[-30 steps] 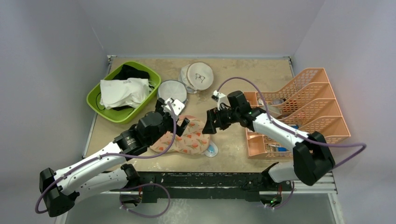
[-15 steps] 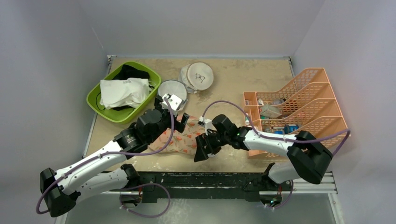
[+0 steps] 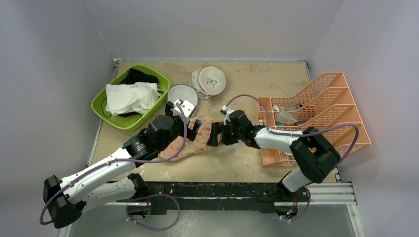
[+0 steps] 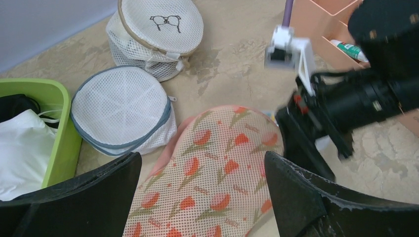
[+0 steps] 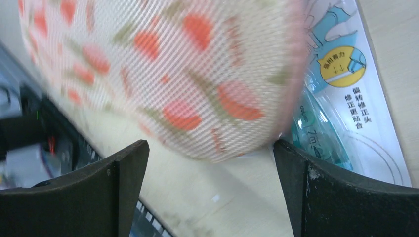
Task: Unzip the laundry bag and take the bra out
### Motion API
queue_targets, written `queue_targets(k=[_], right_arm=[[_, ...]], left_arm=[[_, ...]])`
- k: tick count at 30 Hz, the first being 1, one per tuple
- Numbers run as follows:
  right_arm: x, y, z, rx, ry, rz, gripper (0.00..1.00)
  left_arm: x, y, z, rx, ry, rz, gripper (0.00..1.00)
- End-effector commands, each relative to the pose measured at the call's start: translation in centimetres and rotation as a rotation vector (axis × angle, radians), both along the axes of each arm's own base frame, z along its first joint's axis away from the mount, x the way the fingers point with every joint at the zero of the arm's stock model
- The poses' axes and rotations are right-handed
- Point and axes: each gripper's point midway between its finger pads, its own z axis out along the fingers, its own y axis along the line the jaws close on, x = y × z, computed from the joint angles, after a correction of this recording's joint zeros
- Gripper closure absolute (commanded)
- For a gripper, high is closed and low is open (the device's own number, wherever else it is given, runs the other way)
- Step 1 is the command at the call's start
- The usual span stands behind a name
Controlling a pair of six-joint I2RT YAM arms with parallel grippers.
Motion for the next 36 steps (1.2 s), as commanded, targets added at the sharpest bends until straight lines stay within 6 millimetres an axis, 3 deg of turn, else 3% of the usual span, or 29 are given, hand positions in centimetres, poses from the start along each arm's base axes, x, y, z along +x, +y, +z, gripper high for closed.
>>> queue_targets(k=[1, 3, 7, 11, 15, 18, 24, 28, 32, 36], right_arm=[[8.2, -4.5, -0.8, -0.032, -0.128, -0.232, 0.00], [10.8, -5.1, 0.1, -0.014, -0.182, -0.271, 0.00], [15.2, -8.2, 0.5, -0.035, -0.202, -0.396, 0.00], [16.6, -8.2, 4.1, -0.018, -0.349, -0.330, 0.00], [15.3, -8.2, 8.0, 0.064, -0.476, -0.284, 0.00], [14.7, -9.3, 10.3, 0.088, -0.606, -0.310, 0.01], [14.2, -11.8, 11.9, 0.123, -0.801, -0.420, 0.02], [13.2, -11.9, 13.5, 0.142, -0.884, -0.381, 0.01], [12.5, -12.0, 13.9, 0.153, -0.893, -0.372, 0.01], [12.1, -12.6, 14.3, 0.158, -0.909, -0.403, 0.01]], left_arm=[[0.6, -0.3, 2.4, -0.041, -0.044, 0.007, 0.05], [0.6, -0.4, 2.3, -0.039, -0.040, 0.006, 0.05], [0.7, -0.6, 1.5, -0.010, -0.024, 0.001, 0.05], [0.8, -0.9, 0.2, 0.030, 0.005, -0.011, 0.05], [0.4, -2.1, -1.4, 0.061, 0.046, -0.077, 0.05], [0.0, -3.3, -3.2, 0.087, 0.095, -0.139, 0.07], [-0.6, -5.1, -7.1, 0.163, 0.184, -0.191, 0.21], [-2.4, -6.6, -10.7, 0.296, 0.229, -0.238, 0.32], [-3.6, -8.1, -12.2, 0.332, 0.235, -0.278, 0.35], [-2.5, -8.4, -13.0, 0.365, 0.227, -0.230, 0.40]])
